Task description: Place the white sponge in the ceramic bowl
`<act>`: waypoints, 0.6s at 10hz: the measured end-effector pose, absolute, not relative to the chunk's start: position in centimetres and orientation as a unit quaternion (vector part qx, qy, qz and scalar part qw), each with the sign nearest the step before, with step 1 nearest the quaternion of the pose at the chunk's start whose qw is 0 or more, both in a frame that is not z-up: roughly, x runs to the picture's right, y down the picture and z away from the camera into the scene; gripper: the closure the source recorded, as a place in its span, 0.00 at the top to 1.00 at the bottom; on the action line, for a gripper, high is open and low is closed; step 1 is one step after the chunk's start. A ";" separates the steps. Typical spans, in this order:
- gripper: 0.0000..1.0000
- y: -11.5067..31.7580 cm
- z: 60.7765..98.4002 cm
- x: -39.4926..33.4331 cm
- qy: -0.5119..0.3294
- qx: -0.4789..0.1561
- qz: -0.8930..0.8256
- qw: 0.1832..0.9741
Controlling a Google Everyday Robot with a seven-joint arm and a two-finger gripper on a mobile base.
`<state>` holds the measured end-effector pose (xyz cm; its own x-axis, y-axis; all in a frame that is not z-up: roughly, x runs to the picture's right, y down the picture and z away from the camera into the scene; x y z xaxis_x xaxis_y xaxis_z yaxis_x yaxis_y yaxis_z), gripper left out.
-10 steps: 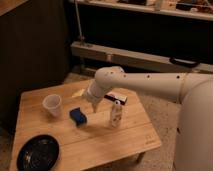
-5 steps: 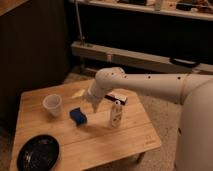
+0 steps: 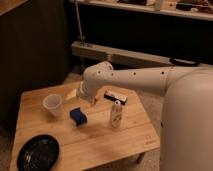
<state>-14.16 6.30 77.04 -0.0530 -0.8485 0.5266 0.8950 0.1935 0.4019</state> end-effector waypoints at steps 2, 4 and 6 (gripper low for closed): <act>0.80 7.0 78.6 -14.0 -0.366 -0.044 -0.644 0.670; 0.80 8.0 79.9 -14.4 -0.373 -0.057 -0.652 0.658; 0.80 9.4 81.6 -15.3 -0.363 -0.080 -0.673 0.639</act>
